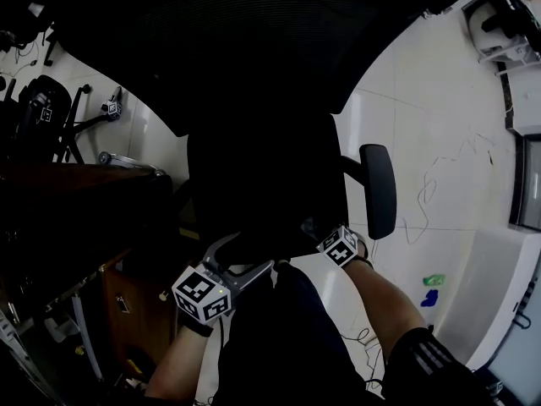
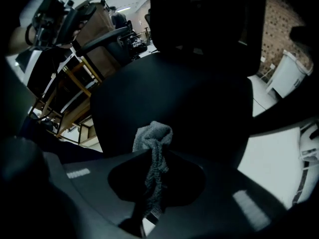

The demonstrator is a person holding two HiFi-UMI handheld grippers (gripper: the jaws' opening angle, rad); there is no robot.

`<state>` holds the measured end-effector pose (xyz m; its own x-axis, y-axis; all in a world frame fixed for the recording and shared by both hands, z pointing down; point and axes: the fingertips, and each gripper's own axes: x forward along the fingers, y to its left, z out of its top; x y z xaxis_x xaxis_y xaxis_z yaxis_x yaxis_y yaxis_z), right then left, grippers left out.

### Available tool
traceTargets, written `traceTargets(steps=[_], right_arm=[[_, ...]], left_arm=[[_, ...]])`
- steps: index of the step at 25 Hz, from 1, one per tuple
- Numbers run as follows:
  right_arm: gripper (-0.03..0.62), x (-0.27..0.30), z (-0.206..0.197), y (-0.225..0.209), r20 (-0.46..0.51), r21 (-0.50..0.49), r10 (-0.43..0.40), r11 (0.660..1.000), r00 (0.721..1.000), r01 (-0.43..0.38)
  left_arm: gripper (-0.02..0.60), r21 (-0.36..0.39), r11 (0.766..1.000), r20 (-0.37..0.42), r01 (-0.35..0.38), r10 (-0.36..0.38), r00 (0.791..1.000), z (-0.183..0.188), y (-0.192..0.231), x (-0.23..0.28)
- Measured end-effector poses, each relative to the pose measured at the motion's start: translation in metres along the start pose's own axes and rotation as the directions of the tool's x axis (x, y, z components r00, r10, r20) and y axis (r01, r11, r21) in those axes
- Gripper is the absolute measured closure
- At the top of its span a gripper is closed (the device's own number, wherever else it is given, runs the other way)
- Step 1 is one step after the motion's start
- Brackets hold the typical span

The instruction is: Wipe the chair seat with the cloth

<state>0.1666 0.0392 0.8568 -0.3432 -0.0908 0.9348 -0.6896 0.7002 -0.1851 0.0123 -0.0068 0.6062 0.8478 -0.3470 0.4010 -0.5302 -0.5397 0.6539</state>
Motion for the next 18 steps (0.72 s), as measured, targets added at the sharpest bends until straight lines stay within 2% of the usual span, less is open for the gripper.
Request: traceTargets(steps=[5,11,15,18], right_arm=[[0.546,-0.025,-0.019,-0.035,-0.004,0.114,-0.084,0.99,0.996,0.084],[0.546,-0.028,-0.02,-0.041,-0.006,0.222,-0.1,0.97,0.995,0.099],[0.545,-0.048,0.012,-0.025,0.118,0.333,-0.031,0.943,0.993,-0.011],[0.545,-0.079,0.046,-0.001,0.228,0.356,0.023,0.928,0.973,-0.105]], left_arm=[[0.193,0.011,1.0,-0.018,0.016,-0.015,1.0,0.004,-0.005,0.01],[0.193,0.016,1.0,-0.023,0.007,-0.007,1.0,0.009,-0.005,0.009],[0.193,0.03,0.999,-0.004,-0.012,0.012,1.0,0.026,-0.011,0.0],[0.193,0.034,0.999,0.024,-0.041,0.04,0.999,0.043,-0.019,-0.016]])
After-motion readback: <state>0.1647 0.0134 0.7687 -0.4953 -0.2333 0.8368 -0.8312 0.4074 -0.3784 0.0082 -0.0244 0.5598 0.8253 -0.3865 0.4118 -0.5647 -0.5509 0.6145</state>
